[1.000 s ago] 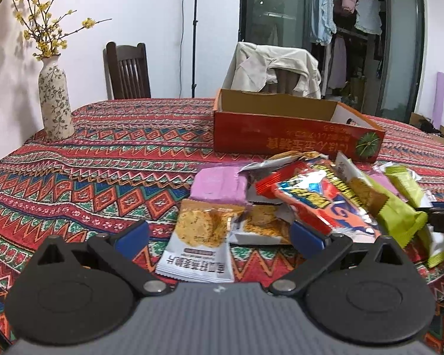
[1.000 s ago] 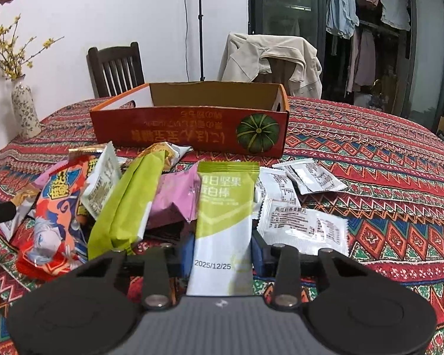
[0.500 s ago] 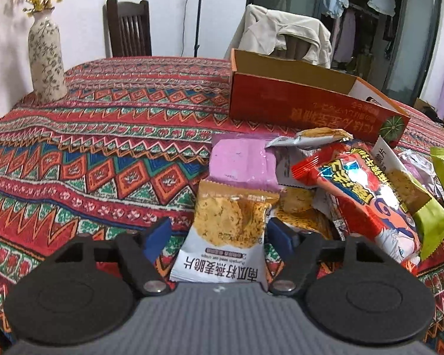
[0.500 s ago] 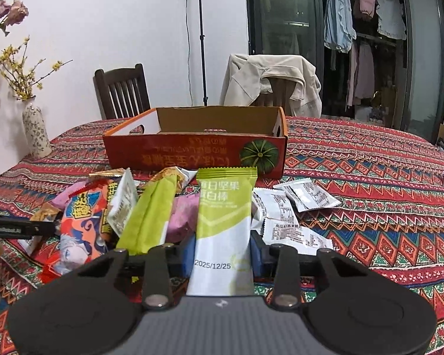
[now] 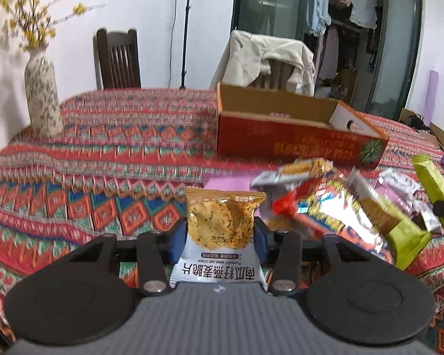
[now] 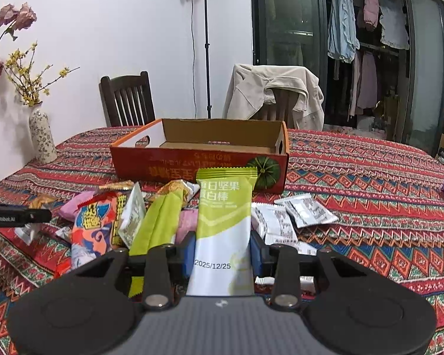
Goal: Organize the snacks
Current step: 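Carry both packets over the cardboard box and open both tools to drop them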
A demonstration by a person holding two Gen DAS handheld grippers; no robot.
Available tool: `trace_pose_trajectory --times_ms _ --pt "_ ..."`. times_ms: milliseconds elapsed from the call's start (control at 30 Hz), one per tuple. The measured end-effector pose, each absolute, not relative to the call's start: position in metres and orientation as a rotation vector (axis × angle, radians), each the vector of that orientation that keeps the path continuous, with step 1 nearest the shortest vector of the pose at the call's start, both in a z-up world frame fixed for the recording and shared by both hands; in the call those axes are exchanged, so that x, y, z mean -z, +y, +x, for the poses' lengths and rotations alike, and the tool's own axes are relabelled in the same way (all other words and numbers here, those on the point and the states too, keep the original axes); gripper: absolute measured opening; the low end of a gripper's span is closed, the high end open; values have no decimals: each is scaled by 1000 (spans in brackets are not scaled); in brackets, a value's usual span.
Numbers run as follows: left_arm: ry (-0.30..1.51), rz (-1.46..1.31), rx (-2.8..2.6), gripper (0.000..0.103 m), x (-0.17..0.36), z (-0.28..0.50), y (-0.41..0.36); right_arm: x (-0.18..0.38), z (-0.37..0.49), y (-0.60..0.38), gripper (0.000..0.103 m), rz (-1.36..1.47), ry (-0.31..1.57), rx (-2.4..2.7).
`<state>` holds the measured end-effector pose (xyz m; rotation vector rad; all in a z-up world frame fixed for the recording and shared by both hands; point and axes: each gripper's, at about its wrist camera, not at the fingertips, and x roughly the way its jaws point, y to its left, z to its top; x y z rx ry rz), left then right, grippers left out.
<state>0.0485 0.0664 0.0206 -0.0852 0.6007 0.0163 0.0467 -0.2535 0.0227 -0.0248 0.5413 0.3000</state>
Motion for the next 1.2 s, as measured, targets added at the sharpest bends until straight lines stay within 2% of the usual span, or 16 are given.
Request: trace_pose_trajectory --times_ms 333,633,933,1200 --pt "474 -32 27 47 -72 75 40 -53 75 -252 36 1 499 -300" --pt "450 -50 21 47 -102 142 13 -82 122 -239 36 10 446 -288" --pt "456 -54 -14 46 -107 209 -3 -95 198 -226 36 61 452 -265" --pt "501 -69 -62 47 -94 278 -9 -79 276 -215 36 124 501 -239"
